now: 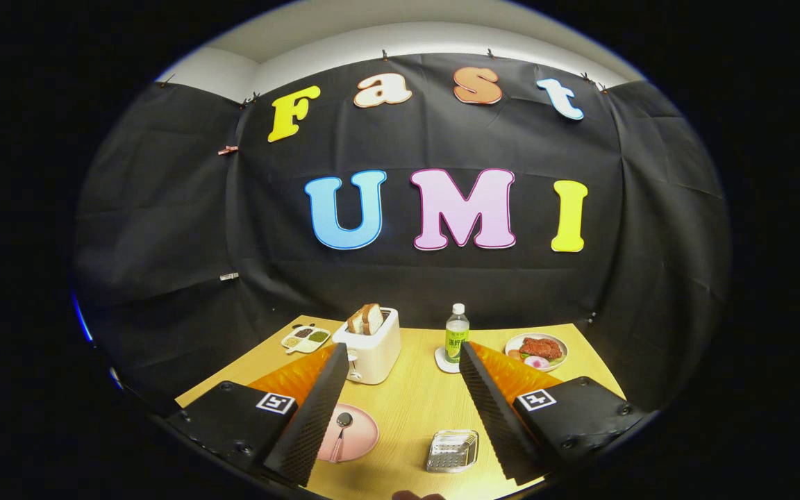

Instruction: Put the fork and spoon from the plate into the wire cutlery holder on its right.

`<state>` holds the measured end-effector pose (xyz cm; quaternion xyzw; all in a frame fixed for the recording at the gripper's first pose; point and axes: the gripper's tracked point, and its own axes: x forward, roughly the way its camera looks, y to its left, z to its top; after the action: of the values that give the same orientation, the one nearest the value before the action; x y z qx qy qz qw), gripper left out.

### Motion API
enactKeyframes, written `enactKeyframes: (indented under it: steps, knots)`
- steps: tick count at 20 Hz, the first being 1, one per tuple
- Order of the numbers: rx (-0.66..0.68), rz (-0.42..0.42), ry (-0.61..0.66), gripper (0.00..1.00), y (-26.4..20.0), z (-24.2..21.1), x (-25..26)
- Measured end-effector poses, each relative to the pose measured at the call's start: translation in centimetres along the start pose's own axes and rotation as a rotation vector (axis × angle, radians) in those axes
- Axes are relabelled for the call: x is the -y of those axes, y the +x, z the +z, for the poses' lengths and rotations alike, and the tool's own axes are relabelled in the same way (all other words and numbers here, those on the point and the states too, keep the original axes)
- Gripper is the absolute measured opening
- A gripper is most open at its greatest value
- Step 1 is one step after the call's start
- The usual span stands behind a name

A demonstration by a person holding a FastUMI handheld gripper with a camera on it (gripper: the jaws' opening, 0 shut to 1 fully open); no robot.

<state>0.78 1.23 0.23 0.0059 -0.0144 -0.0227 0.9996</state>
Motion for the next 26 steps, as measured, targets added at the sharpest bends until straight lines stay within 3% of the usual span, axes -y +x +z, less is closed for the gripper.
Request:
enactKeyframes:
  steps: [7, 12, 18, 26]
  knots:
    - [-0.053, 0.058, 0.02, 0.99, 1.4, -1.6, -3.2]
    - [-0.111, 0.019, 0.011, 0.99, 3.7, -3.7, -3.1]
    - [-0.277, 0.033, -0.045, 1.0, 5.9, -8.8, -4.5]
    - [-0.666, 0.104, -0.139, 1.0, 7.7, -20.9, -9.5]
